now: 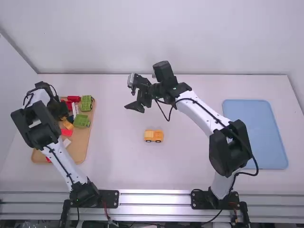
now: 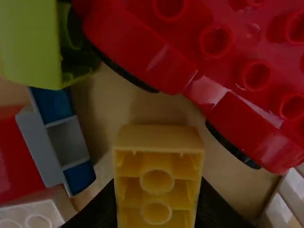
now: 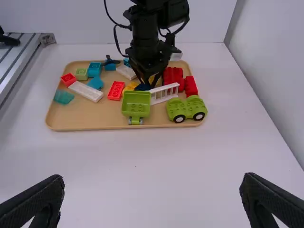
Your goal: Assemble lego blocks to make yellow taxi
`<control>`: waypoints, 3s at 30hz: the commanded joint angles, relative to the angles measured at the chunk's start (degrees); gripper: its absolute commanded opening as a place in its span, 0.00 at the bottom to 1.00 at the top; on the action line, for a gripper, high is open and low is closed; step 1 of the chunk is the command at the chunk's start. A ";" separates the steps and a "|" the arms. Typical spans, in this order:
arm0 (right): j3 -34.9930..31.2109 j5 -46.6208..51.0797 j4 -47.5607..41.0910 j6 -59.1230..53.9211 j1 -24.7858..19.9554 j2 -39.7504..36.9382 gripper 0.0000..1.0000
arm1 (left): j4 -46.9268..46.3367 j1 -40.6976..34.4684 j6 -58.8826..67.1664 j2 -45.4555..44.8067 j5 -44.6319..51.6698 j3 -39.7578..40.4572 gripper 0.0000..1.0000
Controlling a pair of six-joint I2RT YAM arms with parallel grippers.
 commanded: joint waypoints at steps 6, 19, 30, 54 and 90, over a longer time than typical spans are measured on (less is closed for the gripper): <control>1.33 -0.13 -0.07 0.02 -0.24 0.63 0.99 | 0.39 0.42 -2.12 0.48 -0.28 0.02 0.26; 1.33 -4.11 2.45 4.83 -5.25 0.63 0.99 | -1.18 0.13 1.84 -14.49 7.87 2.47 0.16; 1.33 -13.99 13.57 15.23 -10.27 0.63 0.99 | 2.91 -7.63 20.20 -27.30 41.48 -4.66 0.06; 1.33 -41.55 12.37 13.42 -10.75 3.93 0.99 | 77.07 -27.36 3.34 -55.58 73.33 -59.71 0.09; 1.33 -32.96 18.25 19.78 -5.70 3.93 0.53 | 92.94 -32.15 -4.57 -50.27 71.41 -59.58 0.13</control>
